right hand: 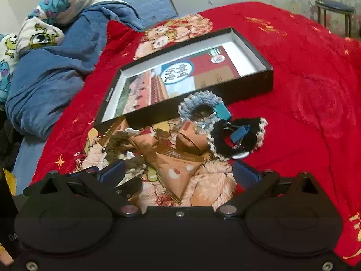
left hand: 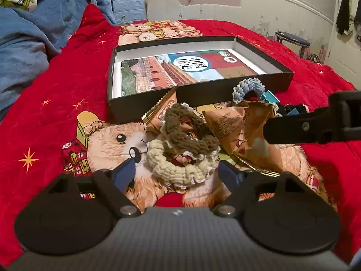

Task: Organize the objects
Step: 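Grasp the cream knitted hair tie with the left tool while the right tool grasps a brown snack packet, then lift both held items and carry them toward the black box lid, then lower the cream hair tie and snack packet over the textbook in the box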

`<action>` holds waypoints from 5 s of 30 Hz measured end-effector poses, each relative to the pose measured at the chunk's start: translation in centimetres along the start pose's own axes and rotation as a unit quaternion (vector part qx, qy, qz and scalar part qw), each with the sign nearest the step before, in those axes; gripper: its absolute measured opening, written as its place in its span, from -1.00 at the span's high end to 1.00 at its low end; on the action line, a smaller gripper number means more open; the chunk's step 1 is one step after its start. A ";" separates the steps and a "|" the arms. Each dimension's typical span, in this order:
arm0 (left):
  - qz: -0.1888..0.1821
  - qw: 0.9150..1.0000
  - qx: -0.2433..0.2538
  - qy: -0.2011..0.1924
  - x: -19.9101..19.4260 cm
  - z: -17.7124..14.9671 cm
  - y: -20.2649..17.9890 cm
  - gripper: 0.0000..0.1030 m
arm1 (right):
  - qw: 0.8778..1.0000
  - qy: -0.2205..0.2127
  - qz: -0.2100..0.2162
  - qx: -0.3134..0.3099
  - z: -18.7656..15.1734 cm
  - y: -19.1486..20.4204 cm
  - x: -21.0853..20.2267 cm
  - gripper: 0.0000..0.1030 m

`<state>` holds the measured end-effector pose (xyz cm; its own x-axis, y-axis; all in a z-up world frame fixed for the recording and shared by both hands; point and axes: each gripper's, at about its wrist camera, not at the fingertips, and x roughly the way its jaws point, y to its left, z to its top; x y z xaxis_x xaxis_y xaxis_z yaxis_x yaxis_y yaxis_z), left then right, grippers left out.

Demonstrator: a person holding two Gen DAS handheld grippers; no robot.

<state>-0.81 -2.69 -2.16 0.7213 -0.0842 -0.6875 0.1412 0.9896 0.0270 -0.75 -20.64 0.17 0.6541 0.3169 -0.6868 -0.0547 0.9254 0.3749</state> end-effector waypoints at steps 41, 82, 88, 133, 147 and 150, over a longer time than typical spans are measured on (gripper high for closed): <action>0.033 0.999 -0.013 -0.020 0.7 -0.4 -1.7 0.34 | 1.000 0.009 -0.024 -0.010 -1.1 0.8 3.7 0.20; 0.095 0.993 -0.045 -0.061 -3.0 -0.2 -1.0 0.53 | 0.999 0.002 0.037 -0.011 -1.1 1.3 1.9 0.33; 0.099 0.992 -0.046 -0.071 -3.7 -0.2 -0.9 0.53 | 0.999 0.001 0.042 -0.014 -1.1 1.5 1.7 0.33; 0.072 0.990 -0.049 -0.109 -5.1 1.9 -0.6 0.53 | 0.990 -0.095 0.097 -0.036 2.6 3.9 -1.3 0.33; 0.053 0.989 -0.060 -0.126 -6.4 2.1 0.1 0.53 | 0.990 -0.104 0.092 -0.038 4.0 4.4 -2.9 0.33; 0.047 0.989 -0.062 -0.123 -6.7 2.1 0.0 0.53 | 0.991 -0.093 0.094 -0.037 4.5 4.4 -3.3 0.33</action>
<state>-4.22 -2.37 3.97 0.8730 -0.0017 -0.4877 -0.0080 0.9998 -0.0177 0.23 -18.58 6.91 0.7542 0.4475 -0.4805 -0.2387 0.8686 0.4342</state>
